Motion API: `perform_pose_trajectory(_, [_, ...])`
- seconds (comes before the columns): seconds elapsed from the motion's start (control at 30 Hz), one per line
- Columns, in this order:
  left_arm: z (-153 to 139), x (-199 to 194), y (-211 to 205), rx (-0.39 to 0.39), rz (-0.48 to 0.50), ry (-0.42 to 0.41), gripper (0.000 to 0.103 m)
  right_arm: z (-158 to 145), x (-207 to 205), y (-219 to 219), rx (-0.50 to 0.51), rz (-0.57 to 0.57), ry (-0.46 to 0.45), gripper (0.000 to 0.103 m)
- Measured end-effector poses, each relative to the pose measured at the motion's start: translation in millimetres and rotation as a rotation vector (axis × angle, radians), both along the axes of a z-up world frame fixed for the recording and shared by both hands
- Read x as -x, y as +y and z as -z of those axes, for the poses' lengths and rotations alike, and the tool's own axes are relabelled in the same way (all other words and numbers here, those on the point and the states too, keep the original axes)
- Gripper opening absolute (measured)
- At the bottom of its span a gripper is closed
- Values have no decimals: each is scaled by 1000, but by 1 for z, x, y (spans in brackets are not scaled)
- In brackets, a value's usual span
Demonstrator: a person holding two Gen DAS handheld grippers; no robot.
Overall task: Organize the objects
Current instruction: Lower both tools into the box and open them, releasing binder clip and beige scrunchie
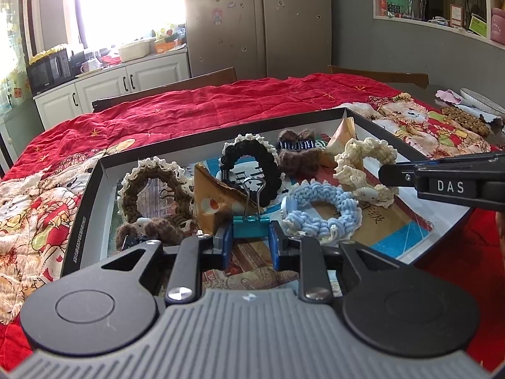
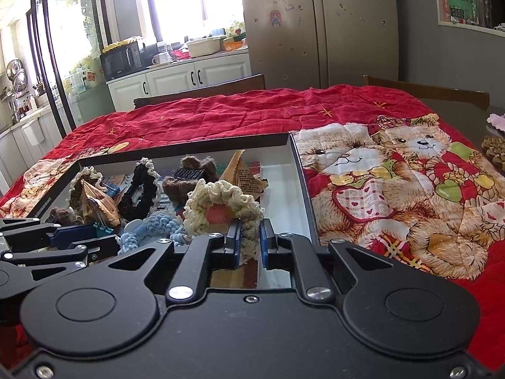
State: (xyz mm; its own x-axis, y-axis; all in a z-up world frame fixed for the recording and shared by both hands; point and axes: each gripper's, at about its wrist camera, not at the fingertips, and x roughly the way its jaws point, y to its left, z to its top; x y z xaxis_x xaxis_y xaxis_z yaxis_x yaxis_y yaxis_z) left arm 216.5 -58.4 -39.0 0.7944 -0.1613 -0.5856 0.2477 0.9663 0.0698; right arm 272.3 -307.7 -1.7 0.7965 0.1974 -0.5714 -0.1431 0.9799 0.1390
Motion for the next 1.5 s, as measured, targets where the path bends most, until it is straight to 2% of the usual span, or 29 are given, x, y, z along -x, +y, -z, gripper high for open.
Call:
perform_pose_trajectory(0.13, [1,2,-2,-13,-2,-14,32,0,-1,0,0,0,2,13])
perform_pose_trajectory(0.5, [2,4,-3,-21,-3,-31,33,2,-3,-2,-5,5,4,15])
perform_pose_trajectory(0.57, [2,4,-4,-24,-2,-34,41,3,-3,-1,-2,5,2,15])
perform_pose_trajectory(0.6, [2,5,-3,-24,-2,-36,48,3,-3,-2,-3,5,1,15])
perform_pose_trajectory(0.73, [1,6,-3,-20,-1,-37,55,2,-2,-3,-10,11,-5,21])
perform_pose_trajectory(1.0, [-5,16,-4,-17,6,-53,64,-1,3,-4,-14,5,-22,28])
perform_pose_trajectory(1.27, [-13,25,-2,-15,-6,-66,67,-9,10,-8,-28,-2,-45,29])
perform_pose_trajectory(1.5, [-26,36,5,-8,-47,-94,74,-22,24,-3,-26,-33,-83,31])
